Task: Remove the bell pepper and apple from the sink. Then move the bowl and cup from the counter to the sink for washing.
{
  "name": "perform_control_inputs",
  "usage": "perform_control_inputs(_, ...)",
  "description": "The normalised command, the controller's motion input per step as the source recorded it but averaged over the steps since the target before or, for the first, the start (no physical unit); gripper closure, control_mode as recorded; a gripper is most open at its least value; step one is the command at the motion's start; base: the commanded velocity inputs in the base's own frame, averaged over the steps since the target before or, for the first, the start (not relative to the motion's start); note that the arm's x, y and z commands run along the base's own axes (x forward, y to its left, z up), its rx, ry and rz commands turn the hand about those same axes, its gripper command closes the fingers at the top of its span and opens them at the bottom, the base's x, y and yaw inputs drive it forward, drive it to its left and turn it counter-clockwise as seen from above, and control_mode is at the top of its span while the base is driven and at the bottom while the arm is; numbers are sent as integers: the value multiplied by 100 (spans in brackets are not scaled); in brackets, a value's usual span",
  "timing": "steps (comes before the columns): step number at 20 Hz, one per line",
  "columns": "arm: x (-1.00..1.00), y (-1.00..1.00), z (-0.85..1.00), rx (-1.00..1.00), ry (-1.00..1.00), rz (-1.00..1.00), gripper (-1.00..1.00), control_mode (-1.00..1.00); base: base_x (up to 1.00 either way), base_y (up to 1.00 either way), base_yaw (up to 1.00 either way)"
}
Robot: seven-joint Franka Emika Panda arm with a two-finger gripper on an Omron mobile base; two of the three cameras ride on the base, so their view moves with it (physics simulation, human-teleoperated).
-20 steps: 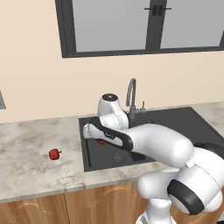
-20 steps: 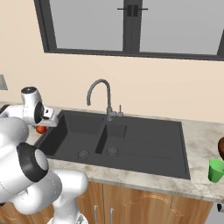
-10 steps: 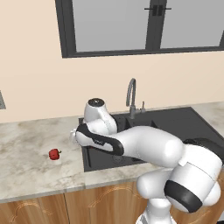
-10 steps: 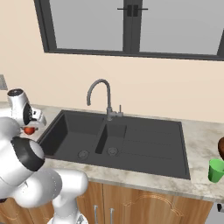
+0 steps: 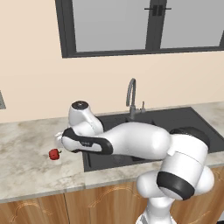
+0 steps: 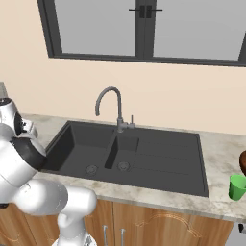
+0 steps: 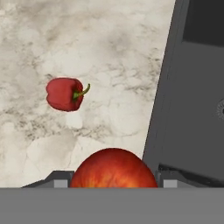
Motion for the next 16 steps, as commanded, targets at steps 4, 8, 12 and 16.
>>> perform_control_inputs(4,-19,36,0,0,5,0,100,-100,0,0,0)
perform_control_inputs(8,-23,33,-5,0,0,0,100,-100,0,0,0)
perform_control_inputs(12,-15,37,-12,0,0,0,100,-100,0,0,0)
perform_control_inputs(16,-8,34,-23,-2,0,0,100,-100,0,0,0)
